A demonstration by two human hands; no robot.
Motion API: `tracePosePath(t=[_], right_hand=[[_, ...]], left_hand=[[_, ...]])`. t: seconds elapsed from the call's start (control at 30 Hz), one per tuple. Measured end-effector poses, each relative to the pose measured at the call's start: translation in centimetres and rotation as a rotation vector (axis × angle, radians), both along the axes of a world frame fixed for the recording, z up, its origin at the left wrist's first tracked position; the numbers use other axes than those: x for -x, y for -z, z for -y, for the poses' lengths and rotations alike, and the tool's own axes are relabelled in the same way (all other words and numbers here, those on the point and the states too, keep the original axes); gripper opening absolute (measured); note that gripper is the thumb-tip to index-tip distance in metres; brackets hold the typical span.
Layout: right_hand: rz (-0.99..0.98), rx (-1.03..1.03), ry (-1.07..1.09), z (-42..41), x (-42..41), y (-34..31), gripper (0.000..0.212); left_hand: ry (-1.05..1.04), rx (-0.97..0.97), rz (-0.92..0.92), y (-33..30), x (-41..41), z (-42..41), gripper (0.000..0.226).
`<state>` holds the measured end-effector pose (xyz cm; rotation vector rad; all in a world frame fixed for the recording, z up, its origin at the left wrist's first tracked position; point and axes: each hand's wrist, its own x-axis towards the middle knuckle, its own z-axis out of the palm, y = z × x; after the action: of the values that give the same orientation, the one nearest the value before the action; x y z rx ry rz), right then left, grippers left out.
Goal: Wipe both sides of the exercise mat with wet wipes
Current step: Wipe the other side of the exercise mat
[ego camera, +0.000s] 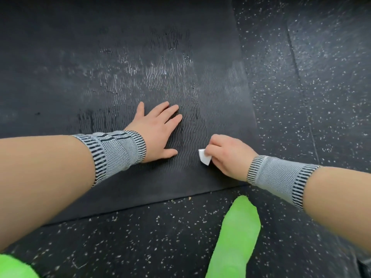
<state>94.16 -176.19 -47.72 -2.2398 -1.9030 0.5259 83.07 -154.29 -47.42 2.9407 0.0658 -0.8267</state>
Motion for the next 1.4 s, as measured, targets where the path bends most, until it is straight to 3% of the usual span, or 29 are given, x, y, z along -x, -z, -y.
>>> tracePosePath(t=[0.1, 0.23, 0.4, 0.5, 0.6, 0.63, 0.73, 0.8, 1.0, 1.2, 1.4], right_hand=[[-0.002, 0.030, -0.125, 1.1, 2.4, -0.3, 0.005], [-0.025, 0.138, -0.385, 1.8, 4.8, -0.1, 0.030], [0.009, -0.003, -0.156, -0.2, 2.9, 0.4, 0.025], [-0.018, 0.033, -0.358, 1.2, 4.9, 0.3, 0.009], [-0.037, 0.050, -0.501, 0.5, 4.8, 0.1, 0.011], [-0.021, 0.036, -0.486, -0.5, 4.1, 0.2, 0.006], [0.066, -0.013, -0.274, -4.1, 1.6, 0.3, 0.026], [0.080, -0.015, -0.188, -4.9, 1.1, 0.1, 0.026], [0.010, 0.051, -0.579, -2.0, 3.6, -0.6, 0.027], [0.131, -0.036, -0.257, -6.6, -0.7, 0.0, 0.029], [0.058, 0.055, -0.521, -2.7, 1.4, 0.2, 0.031]], left_hand=[[-0.017, -0.008, -0.001, 0.0, 0.7, -0.2, 0.098], [-0.020, -0.014, 0.011, 0.0, 1.0, -0.3, 0.098], [-0.022, -0.022, 0.015, -0.1, 1.0, -0.3, 0.098], [-0.021, -0.031, 0.012, -0.2, 1.1, -0.7, 0.099], [-0.026, -0.033, 0.018, -0.2, 1.3, -1.0, 0.099], [-0.030, -0.036, 0.019, -0.1, 1.3, -1.1, 0.099], [-0.044, -0.043, 0.014, -0.3, 1.6, -1.4, 0.099], [-0.052, -0.049, 0.009, -0.4, 1.7, -1.6, 0.100], [-0.072, -0.038, 0.012, -0.3, 1.8, -2.5, 0.102], [-0.078, -0.031, -0.001, -0.3, 1.6, -2.3, 0.101], [-0.086, -0.016, 0.006, -0.6, 1.0, -2.8, 0.098]])
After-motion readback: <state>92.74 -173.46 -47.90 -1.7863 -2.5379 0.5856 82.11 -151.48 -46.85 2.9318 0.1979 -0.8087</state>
